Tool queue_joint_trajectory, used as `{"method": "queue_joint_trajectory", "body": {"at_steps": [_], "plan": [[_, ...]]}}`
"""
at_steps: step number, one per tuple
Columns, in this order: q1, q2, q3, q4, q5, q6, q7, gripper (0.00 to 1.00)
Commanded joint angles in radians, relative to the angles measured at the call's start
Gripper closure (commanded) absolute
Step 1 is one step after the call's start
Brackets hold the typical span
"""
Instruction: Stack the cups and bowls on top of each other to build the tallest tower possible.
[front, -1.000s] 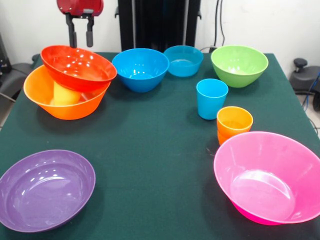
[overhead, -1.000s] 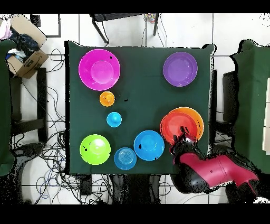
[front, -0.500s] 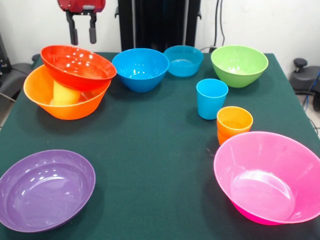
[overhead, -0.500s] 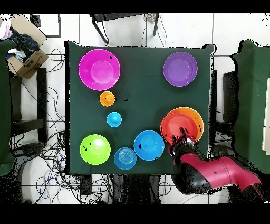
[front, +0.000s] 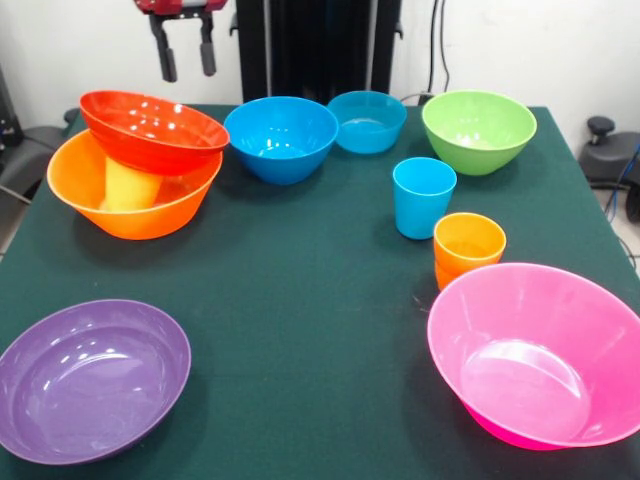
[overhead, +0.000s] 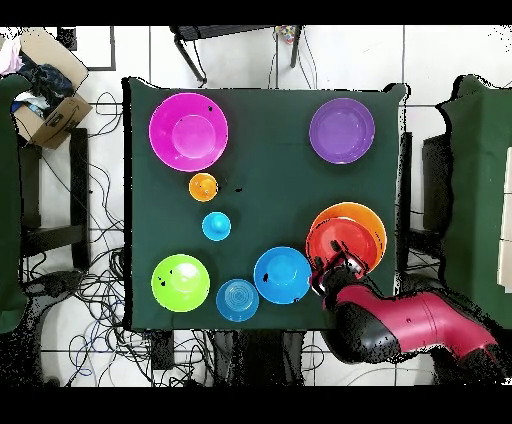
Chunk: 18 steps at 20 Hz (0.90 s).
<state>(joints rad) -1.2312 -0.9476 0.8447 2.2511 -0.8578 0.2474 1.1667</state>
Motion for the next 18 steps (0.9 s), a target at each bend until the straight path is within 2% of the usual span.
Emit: {"method": "queue_joint_trajectory", "body": {"at_steps": [1, 7, 11, 18], "plan": [[0.053, 0.073, 0.157, 0.045, 0.026, 0.156, -0.156, 0.0], [0.143, 0.033, 0.132, 0.017, 0.01, 0.214, -0.115, 0.0], [0.195, 0.059, 0.102, -0.013, -0.029, 0.238, -0.104, 0.0], [0.166, 0.103, 0.142, -0.002, -0.017, 0.245, -0.149, 0.0]]}}
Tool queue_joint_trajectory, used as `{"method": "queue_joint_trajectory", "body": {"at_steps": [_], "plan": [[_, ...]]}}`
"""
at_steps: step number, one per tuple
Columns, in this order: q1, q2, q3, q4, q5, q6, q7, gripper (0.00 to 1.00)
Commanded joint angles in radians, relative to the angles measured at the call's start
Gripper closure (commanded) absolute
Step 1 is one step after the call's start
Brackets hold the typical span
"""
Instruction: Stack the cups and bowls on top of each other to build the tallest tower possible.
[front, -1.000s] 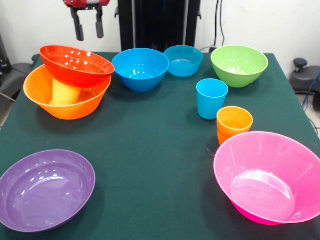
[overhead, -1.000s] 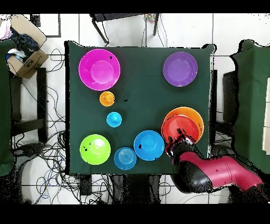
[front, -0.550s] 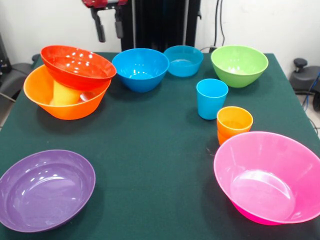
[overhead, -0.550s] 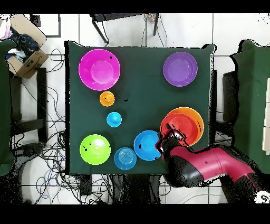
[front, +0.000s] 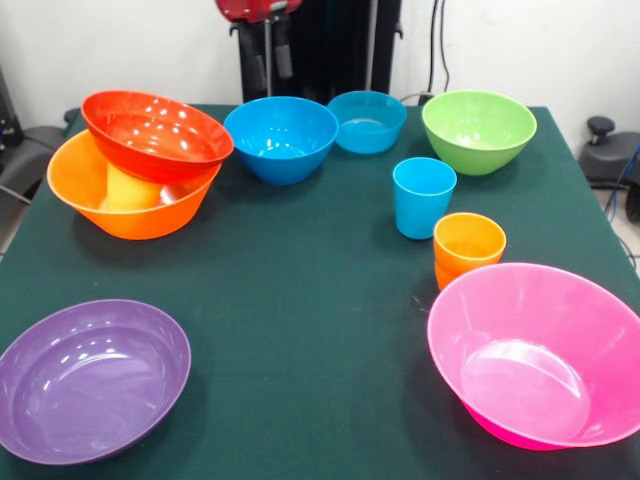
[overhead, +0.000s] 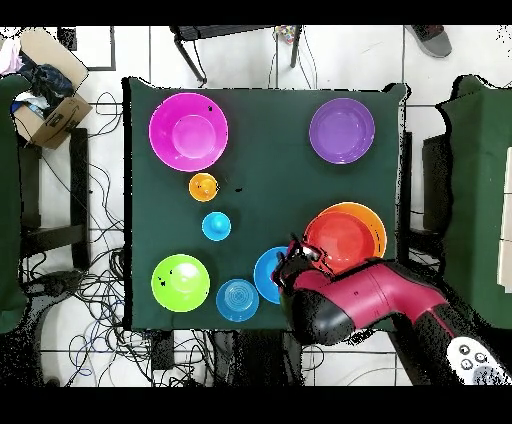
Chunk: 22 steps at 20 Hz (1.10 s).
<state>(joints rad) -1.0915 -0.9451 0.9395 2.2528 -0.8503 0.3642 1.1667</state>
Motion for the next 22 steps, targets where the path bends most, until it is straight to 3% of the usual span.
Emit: {"method": "queue_joint_trajectory", "body": {"at_steps": [1, 6, 12, 17, 22], "plan": [[0.015, 0.116, 0.048, -0.001, -0.017, 0.129, -0.146, 0.0], [0.048, 0.159, 0.007, -0.004, -0.074, 0.153, -0.145, 0.0], [0.138, 0.202, -0.026, -0.032, -0.176, 0.15, -0.14, 0.0], [0.205, 0.236, -0.051, -0.068, -0.217, 0.158, -0.116, 0.0], [0.187, 0.281, -0.026, -0.1, -0.222, 0.247, -0.301, 0.0]]}}
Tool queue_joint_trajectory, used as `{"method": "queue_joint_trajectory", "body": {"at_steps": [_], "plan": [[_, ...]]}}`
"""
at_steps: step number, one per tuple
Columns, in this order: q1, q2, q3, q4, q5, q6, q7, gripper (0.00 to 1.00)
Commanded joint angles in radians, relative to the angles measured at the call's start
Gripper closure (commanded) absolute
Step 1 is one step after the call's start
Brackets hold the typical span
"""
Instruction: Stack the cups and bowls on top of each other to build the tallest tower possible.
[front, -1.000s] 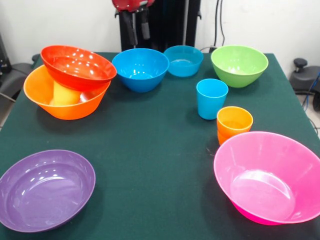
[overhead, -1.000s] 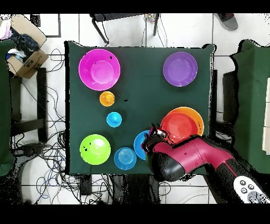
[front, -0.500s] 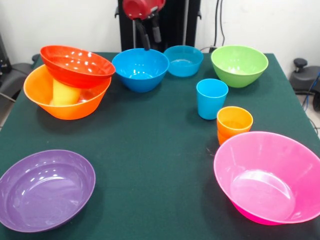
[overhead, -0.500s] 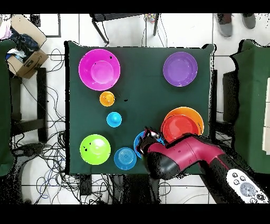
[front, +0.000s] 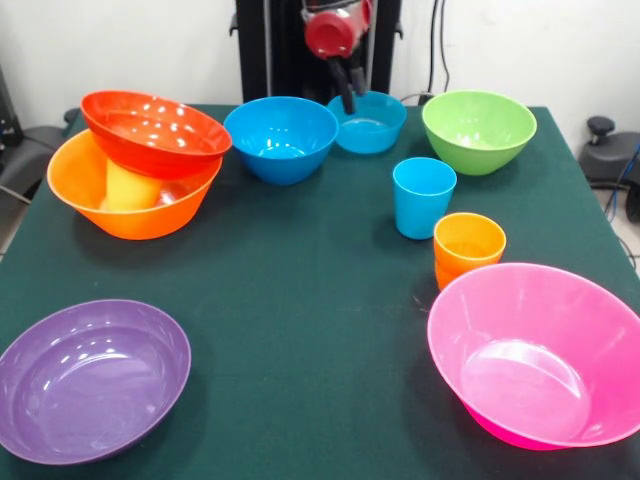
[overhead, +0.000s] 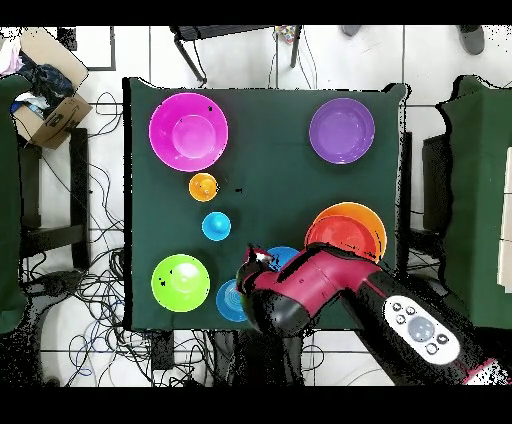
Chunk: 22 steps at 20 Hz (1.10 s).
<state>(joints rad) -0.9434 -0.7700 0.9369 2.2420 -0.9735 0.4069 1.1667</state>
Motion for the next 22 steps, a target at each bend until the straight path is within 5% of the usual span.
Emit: {"method": "queue_joint_trajectory", "body": {"at_steps": [1, 16, 22], "plan": [[0.027, 0.124, -0.025, -0.102, -0.104, 0.219, -0.339, 0.0], [-0.107, 0.135, 0.027, -0.143, -0.094, 0.362, -0.648, 0.0], [-0.096, 0.169, 0.009, -0.183, -0.131, 0.334, -0.649, 0.0]]}}
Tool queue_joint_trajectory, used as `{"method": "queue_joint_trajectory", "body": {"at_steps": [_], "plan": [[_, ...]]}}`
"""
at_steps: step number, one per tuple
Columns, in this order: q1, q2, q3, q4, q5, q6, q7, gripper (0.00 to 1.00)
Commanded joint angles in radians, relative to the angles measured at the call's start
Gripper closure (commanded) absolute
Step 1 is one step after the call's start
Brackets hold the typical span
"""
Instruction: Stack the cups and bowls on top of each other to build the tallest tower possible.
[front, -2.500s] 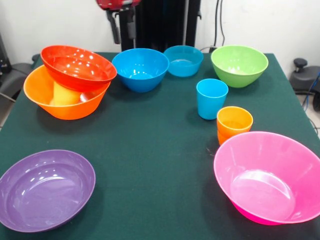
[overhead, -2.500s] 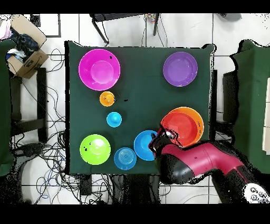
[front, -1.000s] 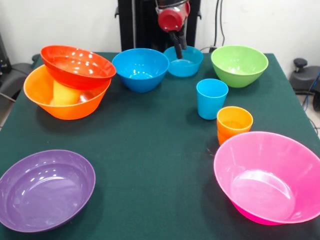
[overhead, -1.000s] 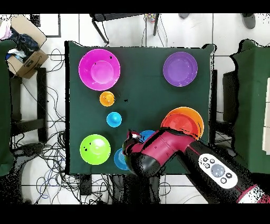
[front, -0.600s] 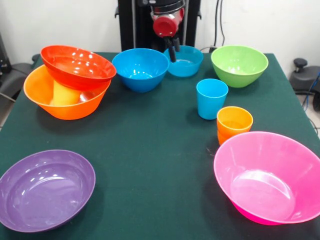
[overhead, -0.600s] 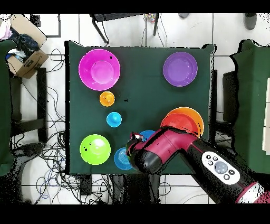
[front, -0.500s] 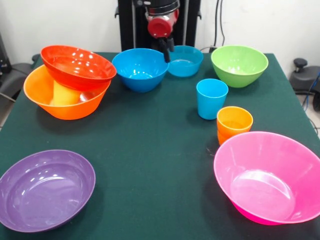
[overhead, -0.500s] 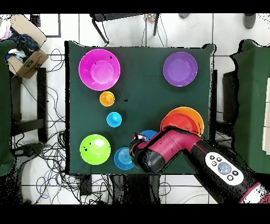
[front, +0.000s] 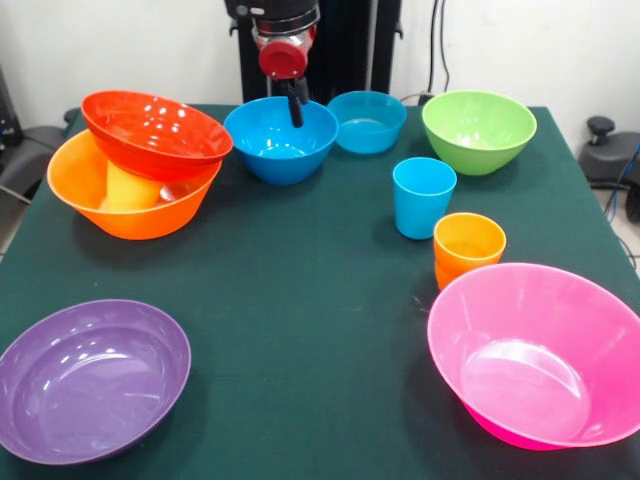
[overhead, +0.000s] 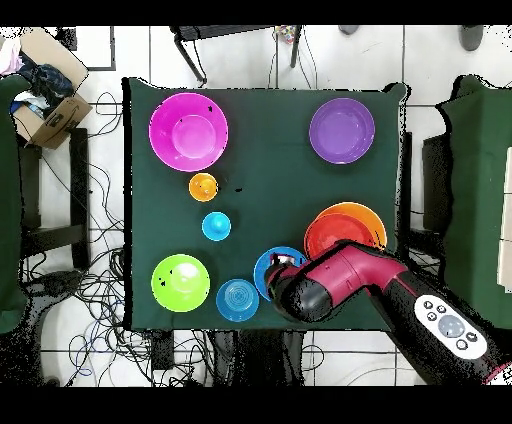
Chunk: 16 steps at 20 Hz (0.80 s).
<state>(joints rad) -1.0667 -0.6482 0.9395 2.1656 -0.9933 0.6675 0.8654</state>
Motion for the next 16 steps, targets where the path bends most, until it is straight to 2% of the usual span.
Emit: {"method": "queue_joint_trajectory", "body": {"at_steps": [1, 10, 16], "plan": [[0.039, 0.055, 0.002, -0.113, -0.122, 0.058, -0.335, 0.0], [0.06, 0.052, 0.017, -0.154, -0.094, 0.043, -0.321, 0.0], [0.026, 0.066, 0.01, -0.155, -0.077, 0.061, -0.352, 0.0]]}}
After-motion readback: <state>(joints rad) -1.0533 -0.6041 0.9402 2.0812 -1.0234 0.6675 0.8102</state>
